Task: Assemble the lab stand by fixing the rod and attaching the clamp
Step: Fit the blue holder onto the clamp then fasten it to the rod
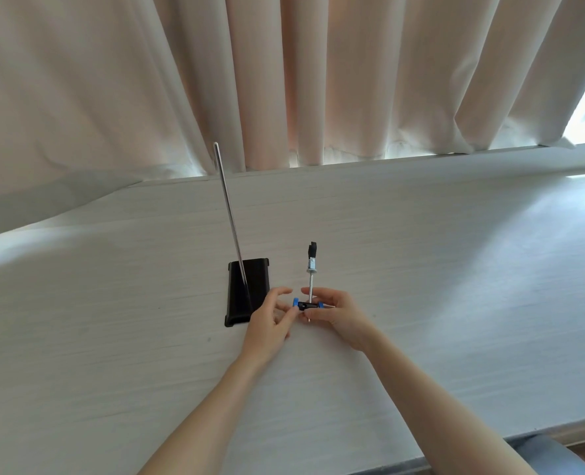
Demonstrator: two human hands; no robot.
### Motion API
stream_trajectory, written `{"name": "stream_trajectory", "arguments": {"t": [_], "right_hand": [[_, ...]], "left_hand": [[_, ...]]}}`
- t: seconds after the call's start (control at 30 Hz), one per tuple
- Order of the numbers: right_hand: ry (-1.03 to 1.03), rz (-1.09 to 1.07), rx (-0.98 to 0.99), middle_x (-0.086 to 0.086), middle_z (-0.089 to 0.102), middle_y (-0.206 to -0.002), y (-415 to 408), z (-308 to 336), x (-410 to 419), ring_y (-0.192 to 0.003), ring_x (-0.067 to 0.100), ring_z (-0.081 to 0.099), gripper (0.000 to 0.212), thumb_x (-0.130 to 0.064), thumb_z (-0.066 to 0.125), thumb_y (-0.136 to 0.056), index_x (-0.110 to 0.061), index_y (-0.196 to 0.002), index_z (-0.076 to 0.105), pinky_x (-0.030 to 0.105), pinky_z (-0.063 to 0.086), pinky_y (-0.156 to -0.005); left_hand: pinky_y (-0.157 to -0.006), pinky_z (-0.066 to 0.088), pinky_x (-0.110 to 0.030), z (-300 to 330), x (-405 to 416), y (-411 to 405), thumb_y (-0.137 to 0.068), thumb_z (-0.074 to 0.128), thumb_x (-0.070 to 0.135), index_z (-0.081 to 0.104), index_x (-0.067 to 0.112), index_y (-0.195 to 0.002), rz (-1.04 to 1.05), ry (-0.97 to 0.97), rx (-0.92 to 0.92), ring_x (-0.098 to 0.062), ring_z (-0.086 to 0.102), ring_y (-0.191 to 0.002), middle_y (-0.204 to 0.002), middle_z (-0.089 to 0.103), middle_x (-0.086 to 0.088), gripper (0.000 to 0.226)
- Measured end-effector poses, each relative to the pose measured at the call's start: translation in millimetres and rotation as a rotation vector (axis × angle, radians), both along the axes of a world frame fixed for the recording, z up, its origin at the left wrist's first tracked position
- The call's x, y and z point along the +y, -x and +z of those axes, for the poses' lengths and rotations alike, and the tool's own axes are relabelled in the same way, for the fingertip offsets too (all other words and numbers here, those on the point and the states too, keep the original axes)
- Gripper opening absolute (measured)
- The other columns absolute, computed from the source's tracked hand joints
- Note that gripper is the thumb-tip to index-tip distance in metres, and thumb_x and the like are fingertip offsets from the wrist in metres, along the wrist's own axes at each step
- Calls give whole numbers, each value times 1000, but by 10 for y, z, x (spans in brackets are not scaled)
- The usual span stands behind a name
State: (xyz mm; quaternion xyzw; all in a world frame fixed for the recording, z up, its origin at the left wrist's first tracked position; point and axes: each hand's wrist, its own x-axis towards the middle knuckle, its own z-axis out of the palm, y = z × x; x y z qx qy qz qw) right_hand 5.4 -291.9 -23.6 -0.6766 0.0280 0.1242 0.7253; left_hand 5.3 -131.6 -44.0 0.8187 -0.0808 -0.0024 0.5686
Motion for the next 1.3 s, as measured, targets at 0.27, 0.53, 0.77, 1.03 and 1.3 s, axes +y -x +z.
{"name": "stream_trajectory", "arguments": {"t": [0.27,0.53,0.77,1.03,1.3], "right_hand": [[-35,43,14,18,64,-101,-15,-20,-10,-72,10,69,37,11,55,-84,-1,-119,57,17,55,-71],[-9,-13,-11,18,63,-87,-7,-14,3,-63,14,68,21,13,60,-80,-3,-93,57,21,57,-65],[11,10,-36,18,66,-90,28,3,16,-74,21,67,24,11,64,-77,-3,-97,61,26,59,-75],[-12,-28,-1,17,66,-94,25,1,18,-79,22,65,30,7,66,-77,-4,-104,66,25,58,-79],[-58,-50,3,13,65,-89,27,10,-16,-69,14,65,29,7,63,-79,-5,-105,66,19,54,-71]], "left_hand": [[-55,44,-30,-55,-12,23,-88,54,13,46,34,-85,9,-79,-98,-11,49,-51,-74,63,-7,22],[-59,45,-12,-109,-34,10,-84,61,14,58,28,-95,21,-15,-88,-2,57,-61,-78,67,6,18],[-51,42,-22,-105,-25,-24,-92,50,19,56,23,-72,88,-46,-91,-4,48,-51,-60,53,5,21],[-56,45,-22,-50,-46,1,-85,61,20,53,26,-96,96,17,-98,-10,48,-52,-65,55,5,15],[-56,46,-22,-126,-35,2,-89,56,19,66,14,-79,78,-19,-65,-1,54,-57,-68,64,-3,15]]}}
